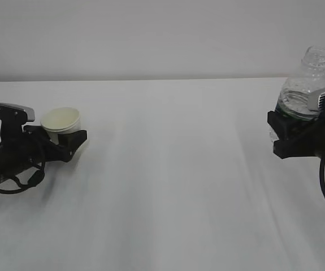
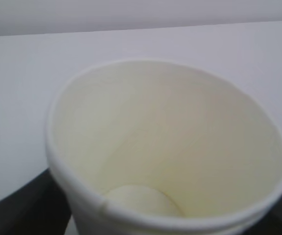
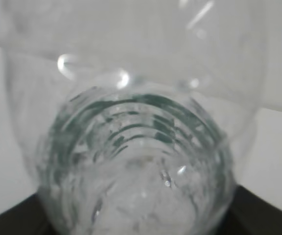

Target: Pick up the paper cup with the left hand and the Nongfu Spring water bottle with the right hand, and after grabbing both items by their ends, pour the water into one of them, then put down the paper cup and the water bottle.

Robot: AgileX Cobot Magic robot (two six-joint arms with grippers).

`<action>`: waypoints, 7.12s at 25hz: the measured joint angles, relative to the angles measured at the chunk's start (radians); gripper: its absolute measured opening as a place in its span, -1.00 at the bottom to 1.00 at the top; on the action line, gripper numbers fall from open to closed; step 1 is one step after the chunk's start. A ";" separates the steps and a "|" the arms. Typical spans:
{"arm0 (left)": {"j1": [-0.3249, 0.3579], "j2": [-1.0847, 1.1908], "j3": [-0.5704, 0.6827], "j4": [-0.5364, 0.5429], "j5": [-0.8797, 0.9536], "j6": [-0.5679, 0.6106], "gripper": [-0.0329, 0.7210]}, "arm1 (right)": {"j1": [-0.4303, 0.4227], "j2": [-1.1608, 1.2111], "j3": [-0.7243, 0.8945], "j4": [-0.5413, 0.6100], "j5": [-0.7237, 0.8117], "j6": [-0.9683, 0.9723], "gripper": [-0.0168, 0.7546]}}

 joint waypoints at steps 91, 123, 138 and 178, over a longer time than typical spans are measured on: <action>-0.590 -0.089 -0.183 0.522 0.004 -0.292 0.28 | 0.000 -0.439 0.175 0.063 0.399 -0.078 0.20; -0.601 -0.089 -0.183 0.523 0.040 -0.322 0.28 | 0.000 -0.439 0.175 0.061 0.445 -0.534 0.19; -0.670 -0.089 -0.183 0.485 0.064 -0.324 0.27 | 0.000 -0.439 0.175 0.061 0.445 -0.768 0.19; -0.670 -0.089 -0.183 0.518 0.068 -0.334 0.27 | 0.000 -0.439 0.175 0.043 0.365 -1.105 0.18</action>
